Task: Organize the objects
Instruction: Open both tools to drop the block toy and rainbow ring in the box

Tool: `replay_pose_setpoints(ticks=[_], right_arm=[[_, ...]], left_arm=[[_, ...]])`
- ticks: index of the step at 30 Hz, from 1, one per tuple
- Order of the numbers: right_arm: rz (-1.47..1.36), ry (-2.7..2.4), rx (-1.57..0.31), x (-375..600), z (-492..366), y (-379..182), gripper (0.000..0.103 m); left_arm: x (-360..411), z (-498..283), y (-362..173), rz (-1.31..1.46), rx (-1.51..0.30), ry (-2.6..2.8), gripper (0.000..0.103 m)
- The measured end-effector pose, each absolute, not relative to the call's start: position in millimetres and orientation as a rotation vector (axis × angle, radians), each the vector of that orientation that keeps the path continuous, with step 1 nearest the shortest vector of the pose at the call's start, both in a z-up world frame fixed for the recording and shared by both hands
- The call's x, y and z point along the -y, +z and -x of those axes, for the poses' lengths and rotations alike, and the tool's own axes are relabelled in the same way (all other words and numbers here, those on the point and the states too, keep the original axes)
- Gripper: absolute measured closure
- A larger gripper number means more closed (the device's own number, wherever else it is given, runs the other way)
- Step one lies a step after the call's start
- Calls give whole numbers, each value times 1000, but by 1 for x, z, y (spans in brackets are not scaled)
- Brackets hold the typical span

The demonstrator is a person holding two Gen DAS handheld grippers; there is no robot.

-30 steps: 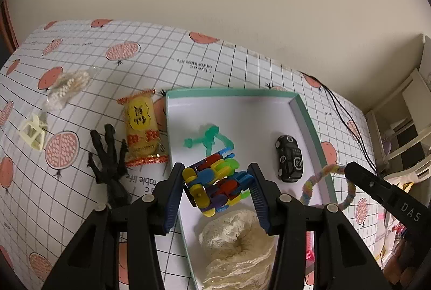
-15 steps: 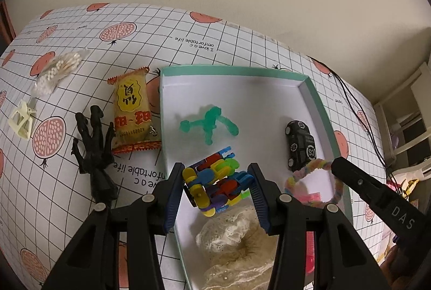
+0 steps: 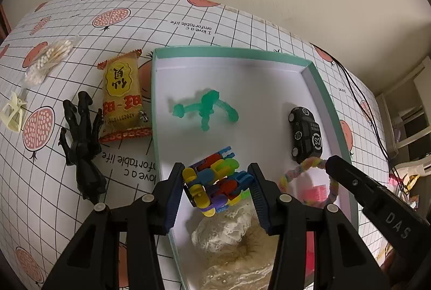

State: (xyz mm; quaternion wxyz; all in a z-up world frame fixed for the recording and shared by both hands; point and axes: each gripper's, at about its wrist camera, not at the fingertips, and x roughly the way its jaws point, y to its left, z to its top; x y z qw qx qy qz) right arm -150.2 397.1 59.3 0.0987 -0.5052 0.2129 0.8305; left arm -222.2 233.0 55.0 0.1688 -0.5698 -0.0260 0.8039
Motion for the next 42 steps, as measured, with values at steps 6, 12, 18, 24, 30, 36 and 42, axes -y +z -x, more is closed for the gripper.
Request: replay_pose_setpoints(ticks=[6,12,18,24,30,36,42], right_arm=[[1511,2444,-579,-394,152,60,93],[1512,2438,-538,-392,153,64,88],[1472,2462,-506,-390,151,80,83],[1420,2517,-470,-381,149,105,83],[1401,2543,-479,-375,149,111,83],[1422,2531,-448,-371,152,105,74],[1439,2545,-435,-369,153,99,50]], left_arm=[[-233,222,56,1625,74,2278,53],[-233,222,63,1603,74,2288,47],[-230,223,78,1561,80,2313,47],[-223,222,96,1516,59,2367,47],[-211,224,102,1513,96,2399,42],[-204,227,104,1513,84,2429,39],[-192,232,104,1510,63,2489,34]])
